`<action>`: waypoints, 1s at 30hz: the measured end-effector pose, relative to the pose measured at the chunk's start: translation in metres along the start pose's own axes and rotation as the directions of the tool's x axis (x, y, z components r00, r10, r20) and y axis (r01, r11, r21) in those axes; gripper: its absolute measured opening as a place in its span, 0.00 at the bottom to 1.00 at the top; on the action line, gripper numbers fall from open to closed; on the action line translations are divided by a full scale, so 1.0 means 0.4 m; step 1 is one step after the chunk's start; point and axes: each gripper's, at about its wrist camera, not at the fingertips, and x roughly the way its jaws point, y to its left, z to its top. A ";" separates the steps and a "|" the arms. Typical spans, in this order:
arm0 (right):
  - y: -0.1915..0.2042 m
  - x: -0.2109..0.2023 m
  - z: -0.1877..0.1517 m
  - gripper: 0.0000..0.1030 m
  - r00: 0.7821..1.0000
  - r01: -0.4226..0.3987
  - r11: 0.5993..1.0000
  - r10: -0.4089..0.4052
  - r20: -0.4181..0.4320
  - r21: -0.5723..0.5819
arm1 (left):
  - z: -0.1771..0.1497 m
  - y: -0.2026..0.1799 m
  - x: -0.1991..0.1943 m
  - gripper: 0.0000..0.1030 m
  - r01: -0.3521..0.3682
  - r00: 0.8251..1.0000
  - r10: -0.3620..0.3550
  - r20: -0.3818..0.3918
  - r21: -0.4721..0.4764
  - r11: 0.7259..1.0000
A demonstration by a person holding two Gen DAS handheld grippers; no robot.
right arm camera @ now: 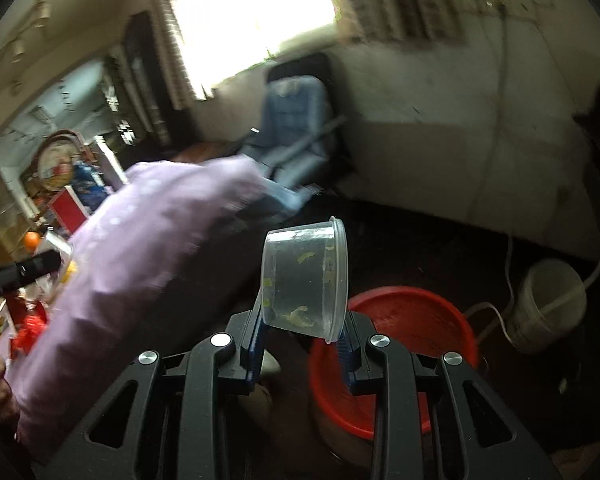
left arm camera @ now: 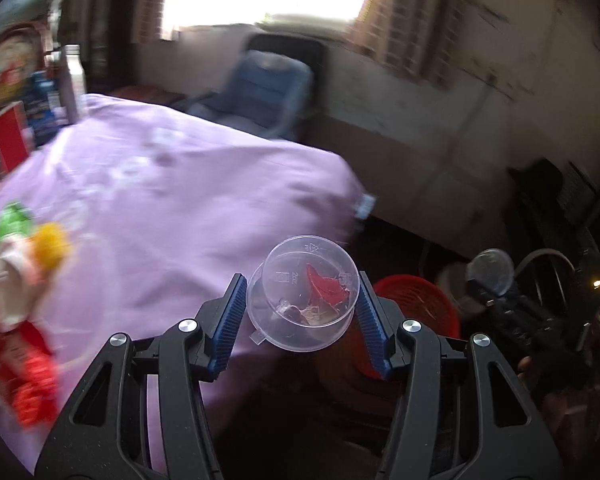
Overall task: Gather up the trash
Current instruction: 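Carry both cups to the red wastebasket and open both tools to drop them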
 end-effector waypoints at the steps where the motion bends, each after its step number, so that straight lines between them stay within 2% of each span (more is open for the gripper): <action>1: -0.019 0.012 -0.010 0.30 1.000 0.015 1.000 -0.014 -0.013 0.010 | 0.006 -0.030 0.034 0.52 0.019 1.000 -0.018 -0.021 0.020 1.000; 4: -0.077 0.056 -0.037 0.31 0.997 0.036 0.999 -0.034 -0.073 0.034 | 0.009 -0.099 0.109 0.52 0.061 0.996 -0.056 -0.074 0.067 0.996; 6: -0.122 0.086 -0.053 0.40 0.992 0.058 0.996 -0.051 -0.115 0.064 | 0.006 -0.137 0.149 0.52 0.079 0.992 -0.070 -0.104 0.087 0.993; 7: -0.142 0.097 -0.058 0.41 0.990 0.073 0.994 -0.062 -0.123 0.083 | 0.004 -0.157 0.177 0.52 0.088 0.989 -0.076 -0.126 0.097 0.991; 11: -0.194 0.098 -0.060 0.42 0.992 0.085 0.987 -0.072 -0.101 0.136 | -0.009 -0.209 0.252 0.52 0.107 0.979 -0.084 -0.185 0.121 0.987; 15: -0.230 0.076 -0.060 0.51 0.993 0.113 0.981 -0.105 -0.061 0.156 | -0.026 -0.244 0.326 0.52 0.129 0.965 -0.091 -0.247 0.145 0.981; 19: -0.257 0.066 -0.061 0.53 0.992 0.127 0.974 -0.122 -0.041 0.190 | -0.044 -0.306 0.410 0.52 0.190 0.940 -0.130 -0.314 0.168 0.967; 25: -0.293 0.032 -0.052 0.53 0.986 0.169 0.962 -0.168 -0.022 0.213 | -0.042 -0.405 0.477 0.53 0.283 0.911 -0.198 -0.362 0.201 0.938; 26: -0.297 0.027 -0.052 0.54 0.985 0.173 0.961 -0.173 -0.020 0.218 | -0.039 -0.413 0.481 0.54 0.292 0.907 -0.205 -0.368 0.200 0.935; 28: -0.303 0.018 -0.053 0.54 0.984 0.179 0.958 -0.179 -0.020 0.223 | -0.032 -0.422 0.483 0.64 0.295 0.902 -0.209 -0.378 0.187 0.937; 30: -0.304 0.011 -0.053 0.54 0.983 0.181 0.958 -0.181 -0.019 0.220 | -0.026 -0.415 0.473 0.77 0.291 0.905 -0.212 -0.368 0.174 0.941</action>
